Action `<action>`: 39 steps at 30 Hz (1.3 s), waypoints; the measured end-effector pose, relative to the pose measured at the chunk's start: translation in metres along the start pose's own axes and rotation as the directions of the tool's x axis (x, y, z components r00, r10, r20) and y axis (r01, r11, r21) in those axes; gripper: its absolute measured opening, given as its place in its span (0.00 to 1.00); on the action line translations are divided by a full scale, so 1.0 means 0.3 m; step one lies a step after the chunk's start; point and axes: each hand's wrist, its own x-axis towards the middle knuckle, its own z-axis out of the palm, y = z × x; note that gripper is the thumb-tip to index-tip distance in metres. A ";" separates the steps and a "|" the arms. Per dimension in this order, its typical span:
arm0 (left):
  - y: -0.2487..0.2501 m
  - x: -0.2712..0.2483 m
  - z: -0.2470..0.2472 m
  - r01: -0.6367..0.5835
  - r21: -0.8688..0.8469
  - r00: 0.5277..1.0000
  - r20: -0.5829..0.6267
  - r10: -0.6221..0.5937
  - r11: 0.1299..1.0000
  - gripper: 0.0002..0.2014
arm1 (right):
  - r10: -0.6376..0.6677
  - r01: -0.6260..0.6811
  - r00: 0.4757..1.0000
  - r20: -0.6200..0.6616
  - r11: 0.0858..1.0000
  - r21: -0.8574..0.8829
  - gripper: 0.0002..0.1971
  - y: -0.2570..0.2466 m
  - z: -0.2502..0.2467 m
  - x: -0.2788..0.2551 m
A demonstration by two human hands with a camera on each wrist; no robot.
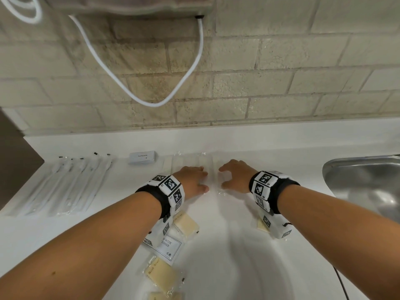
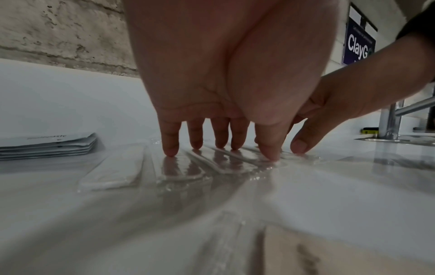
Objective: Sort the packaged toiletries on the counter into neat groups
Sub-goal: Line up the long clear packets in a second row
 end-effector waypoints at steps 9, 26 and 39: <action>0.001 0.005 0.009 -0.002 -0.010 1.000 -0.010 0.002 1.000 0.32 | 0.011 -0.009 0.999 0.041 0.999 -0.048 0.33 -0.013 -0.001 0.000; -0.096 -0.038 -0.056 0.074 -0.187 0.986 -0.135 -0.101 0.980 0.29 | 0.021 -0.022 0.999 0.032 0.999 0.033 0.40 -0.035 -0.007 -0.007; -0.289 -0.125 0.007 0.183 -0.138 0.975 -0.105 -0.198 0.973 0.30 | -0.263 0.280 0.960 0.098 0.918 -0.280 0.28 -0.311 0.074 0.063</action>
